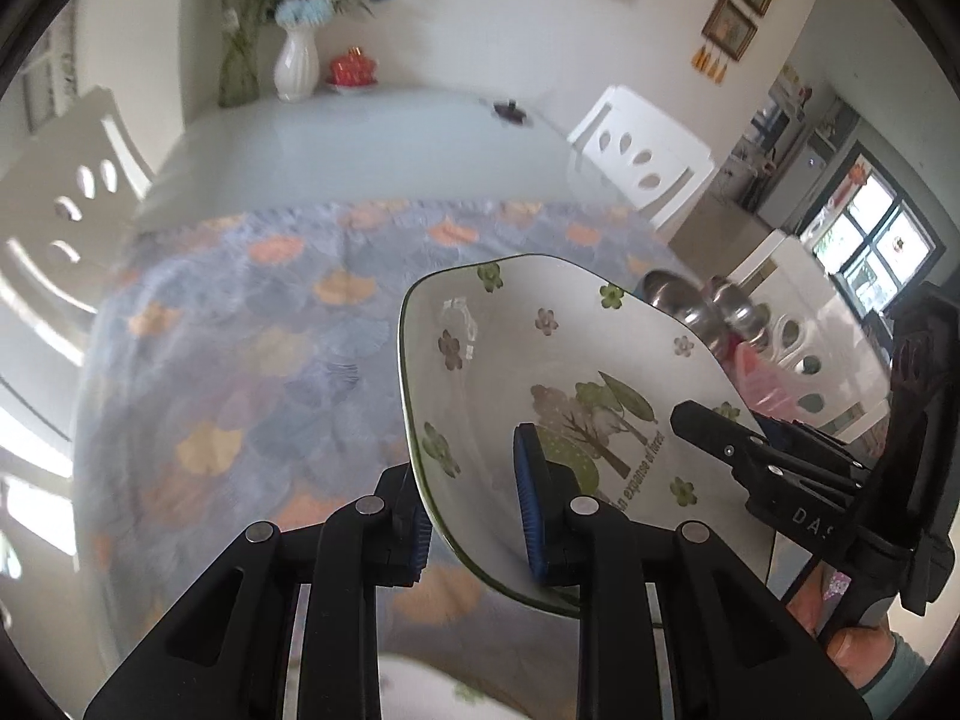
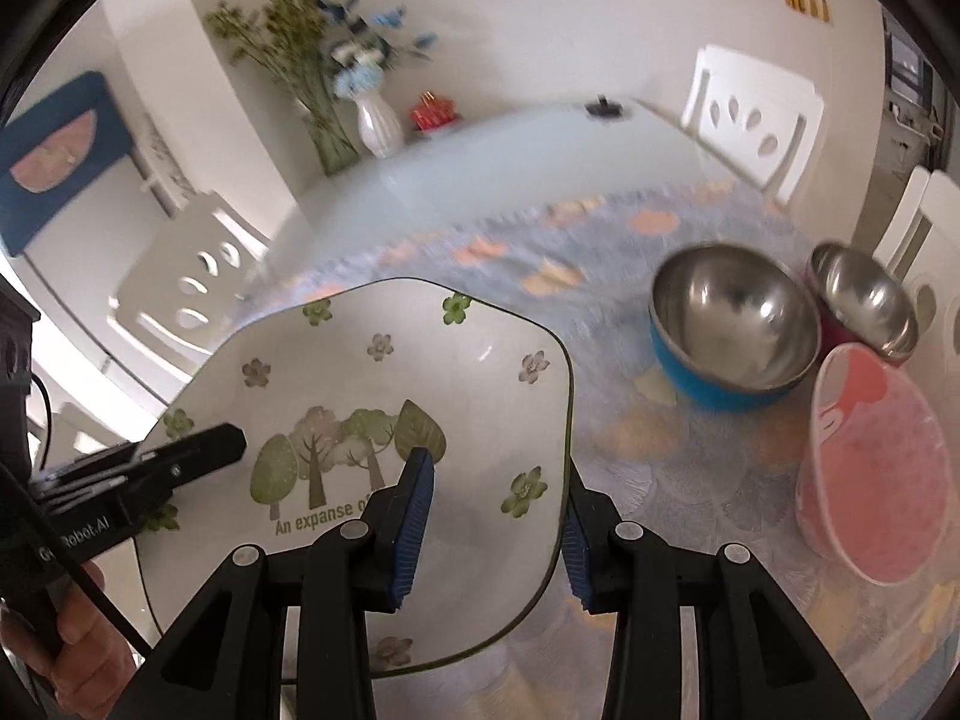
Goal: Organize plates and bowls
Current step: 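Lift the second white plate with the right tool and carry it onto the stack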
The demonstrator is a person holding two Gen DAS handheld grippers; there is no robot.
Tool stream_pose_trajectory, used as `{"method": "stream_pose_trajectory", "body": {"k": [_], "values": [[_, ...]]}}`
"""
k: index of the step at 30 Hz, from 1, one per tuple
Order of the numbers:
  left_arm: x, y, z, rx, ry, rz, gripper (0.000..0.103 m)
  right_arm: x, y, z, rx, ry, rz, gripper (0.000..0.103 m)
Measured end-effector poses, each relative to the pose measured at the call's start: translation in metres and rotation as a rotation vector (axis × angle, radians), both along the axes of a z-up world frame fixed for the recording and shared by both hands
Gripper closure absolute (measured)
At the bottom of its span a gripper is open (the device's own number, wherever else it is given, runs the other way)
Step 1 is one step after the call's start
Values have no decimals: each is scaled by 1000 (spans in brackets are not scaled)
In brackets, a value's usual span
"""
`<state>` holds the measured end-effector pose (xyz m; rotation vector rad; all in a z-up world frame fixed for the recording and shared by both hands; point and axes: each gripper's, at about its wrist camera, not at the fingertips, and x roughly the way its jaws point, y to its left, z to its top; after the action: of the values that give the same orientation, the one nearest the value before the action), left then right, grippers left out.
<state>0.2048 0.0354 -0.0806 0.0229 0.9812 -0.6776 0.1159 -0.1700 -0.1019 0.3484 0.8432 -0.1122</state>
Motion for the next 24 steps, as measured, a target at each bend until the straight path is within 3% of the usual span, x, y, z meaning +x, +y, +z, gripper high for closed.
{"method": "stream_pose_trajectory", "body": {"k": [4,9,13,17,24], "values": [[-33,23,28,-23,-70,59,82,-22,25,26,-70,-38,39,65],[-73,51,48,-46,-115,115,82,-59,49,45,-15,-77,73,65],[-101,70,66,-32,-187,143,82,-80,74,61,-53,-102,80,65],[-129,96,81,-52,-217,193,82,-104,95,75,-24,-144,103,65],[-175,135,66,-13,-188,265,82,-143,141,69,-38,-132,166,65]]}}
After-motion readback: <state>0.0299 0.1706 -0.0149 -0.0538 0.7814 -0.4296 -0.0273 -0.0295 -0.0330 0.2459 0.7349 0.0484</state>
